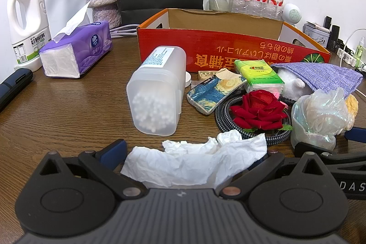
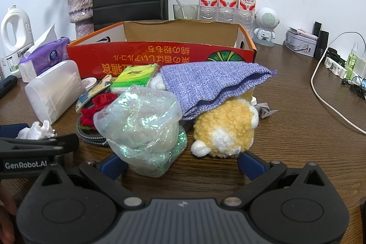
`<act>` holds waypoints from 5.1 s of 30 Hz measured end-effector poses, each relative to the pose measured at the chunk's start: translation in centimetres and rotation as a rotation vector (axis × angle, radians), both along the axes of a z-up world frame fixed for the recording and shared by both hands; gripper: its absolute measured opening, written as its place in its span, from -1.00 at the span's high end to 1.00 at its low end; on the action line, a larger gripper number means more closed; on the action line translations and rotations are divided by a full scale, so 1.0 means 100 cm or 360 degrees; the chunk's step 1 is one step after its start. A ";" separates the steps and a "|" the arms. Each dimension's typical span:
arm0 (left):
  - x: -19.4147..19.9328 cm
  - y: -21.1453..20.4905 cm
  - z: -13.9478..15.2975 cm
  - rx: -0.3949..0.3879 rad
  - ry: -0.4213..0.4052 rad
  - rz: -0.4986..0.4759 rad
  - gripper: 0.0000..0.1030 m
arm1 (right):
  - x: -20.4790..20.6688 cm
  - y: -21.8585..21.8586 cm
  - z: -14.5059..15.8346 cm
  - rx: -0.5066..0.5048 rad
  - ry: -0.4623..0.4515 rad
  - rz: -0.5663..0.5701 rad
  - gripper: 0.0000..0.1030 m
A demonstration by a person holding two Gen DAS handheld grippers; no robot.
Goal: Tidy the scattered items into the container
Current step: 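Approach the cotton-swab container with the left tool and the purple pouch with the right tool, then grasp the white cotton-swab container with the left tool while the right tool grasps the purple pouch, then carry both items into the cardboard box and open both tools, then lift both tools out of the box and return toward the scattered items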
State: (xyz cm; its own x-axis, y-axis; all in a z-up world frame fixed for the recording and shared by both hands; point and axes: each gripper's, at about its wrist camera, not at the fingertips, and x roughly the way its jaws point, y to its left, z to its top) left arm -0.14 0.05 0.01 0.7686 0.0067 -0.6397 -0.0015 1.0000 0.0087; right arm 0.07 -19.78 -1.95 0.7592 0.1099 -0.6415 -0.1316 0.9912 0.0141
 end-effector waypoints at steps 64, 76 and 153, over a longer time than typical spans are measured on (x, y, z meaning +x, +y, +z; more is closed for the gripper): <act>0.035 0.063 0.035 -0.0270 -0.0107 -0.0332 0.12 | 0.024 -0.025 0.061 0.0108 -0.0265 -0.0199 -0.34; 0.015 0.067 0.073 -0.0286 -0.0378 -0.0265 0.18 | 0.026 -0.037 0.078 0.0370 -0.0414 -0.0089 0.91; 0.186 0.003 0.143 0.0094 -0.0063 -0.0055 -1.00 | 0.207 -0.025 0.141 0.0224 0.0143 -0.0067 -0.60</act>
